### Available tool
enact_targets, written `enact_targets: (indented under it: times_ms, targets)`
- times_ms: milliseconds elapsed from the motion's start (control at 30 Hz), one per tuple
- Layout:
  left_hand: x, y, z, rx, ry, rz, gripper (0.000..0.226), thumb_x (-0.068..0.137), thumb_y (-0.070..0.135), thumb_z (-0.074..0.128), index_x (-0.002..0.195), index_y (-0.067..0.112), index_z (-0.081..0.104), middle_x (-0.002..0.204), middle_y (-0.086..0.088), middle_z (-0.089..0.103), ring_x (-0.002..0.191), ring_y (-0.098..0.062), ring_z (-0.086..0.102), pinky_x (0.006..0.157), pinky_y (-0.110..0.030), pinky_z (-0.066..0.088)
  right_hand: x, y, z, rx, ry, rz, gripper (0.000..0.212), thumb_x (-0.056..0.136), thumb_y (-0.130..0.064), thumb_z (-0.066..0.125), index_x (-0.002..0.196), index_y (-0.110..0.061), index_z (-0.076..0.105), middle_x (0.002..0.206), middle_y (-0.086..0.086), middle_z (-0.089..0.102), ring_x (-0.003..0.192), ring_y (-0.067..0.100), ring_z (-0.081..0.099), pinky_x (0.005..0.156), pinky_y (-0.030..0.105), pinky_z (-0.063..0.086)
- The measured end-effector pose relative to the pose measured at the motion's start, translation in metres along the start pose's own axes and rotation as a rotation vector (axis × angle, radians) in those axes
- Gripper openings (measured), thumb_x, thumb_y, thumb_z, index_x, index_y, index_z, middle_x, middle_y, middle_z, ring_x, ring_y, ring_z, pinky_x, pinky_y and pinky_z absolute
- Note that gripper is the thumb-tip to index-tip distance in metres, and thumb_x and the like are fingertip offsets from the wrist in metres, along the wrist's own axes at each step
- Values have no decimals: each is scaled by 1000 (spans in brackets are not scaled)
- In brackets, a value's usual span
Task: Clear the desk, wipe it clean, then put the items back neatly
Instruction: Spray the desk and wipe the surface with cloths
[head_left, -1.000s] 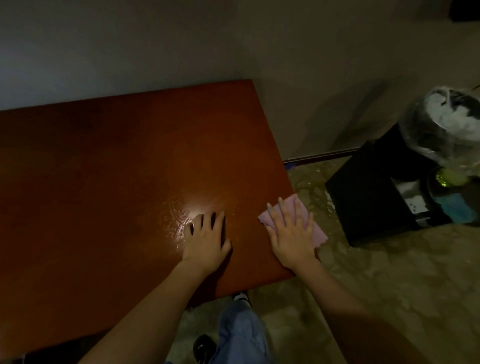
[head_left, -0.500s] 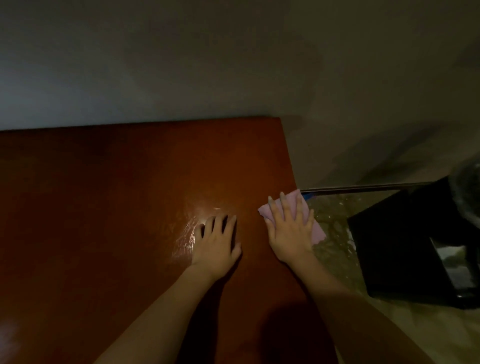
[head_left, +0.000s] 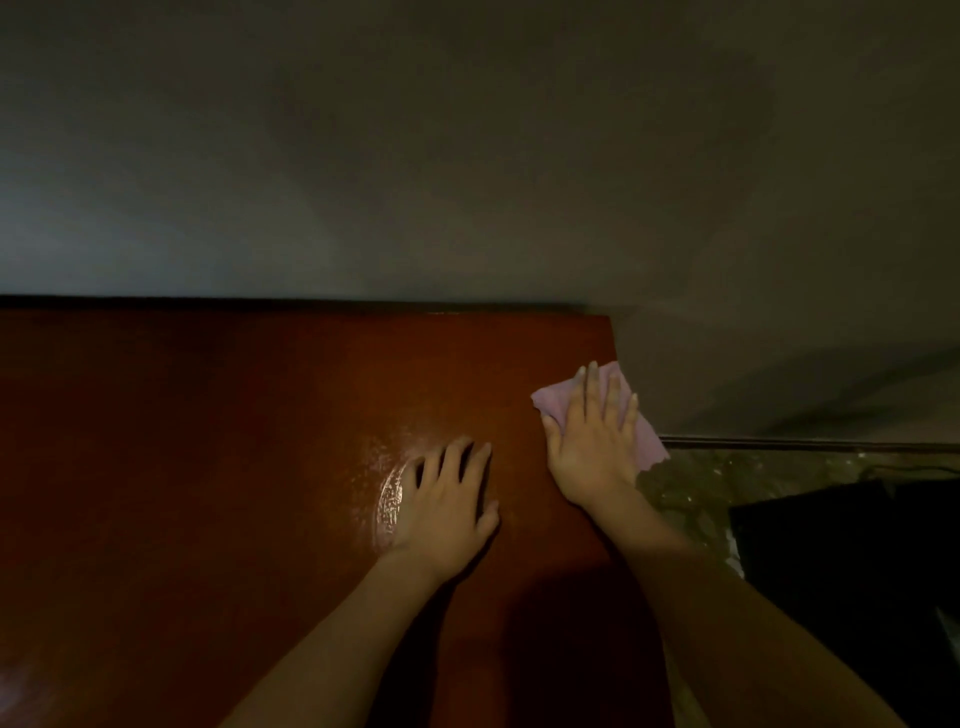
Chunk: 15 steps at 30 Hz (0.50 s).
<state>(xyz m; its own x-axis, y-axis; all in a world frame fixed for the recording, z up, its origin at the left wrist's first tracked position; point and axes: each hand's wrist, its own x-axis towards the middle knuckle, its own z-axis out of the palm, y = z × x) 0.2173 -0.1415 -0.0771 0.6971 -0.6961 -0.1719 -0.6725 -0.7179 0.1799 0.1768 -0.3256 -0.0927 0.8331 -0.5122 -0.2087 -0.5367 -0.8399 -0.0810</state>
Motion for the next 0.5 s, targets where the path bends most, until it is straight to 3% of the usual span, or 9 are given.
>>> enact_targets:
  times_ms: [267, 500]
  targets:
    - [35, -22, -6, 17, -2, 50, 57, 76, 52, 40, 122, 22, 57, 119, 0, 58, 106, -18, 48, 80, -38, 52, 66, -7, -12, 11, 5, 42, 68, 100, -46, 18, 151, -7, -3, 160, 10, -8, 146, 32, -10, 116, 52, -5]
    - [51, -53, -16, 22, -63, 62, 58, 77, 54, 40, 122, 24, 58, 119, 1, 59, 108, -16, 43, 81, -37, 52, 96, -26, -19, 29, -31, 178, 61, 100, -49, 10, 151, -23, -10, 159, 5, -12, 145, 34, -12, 112, 62, -4]
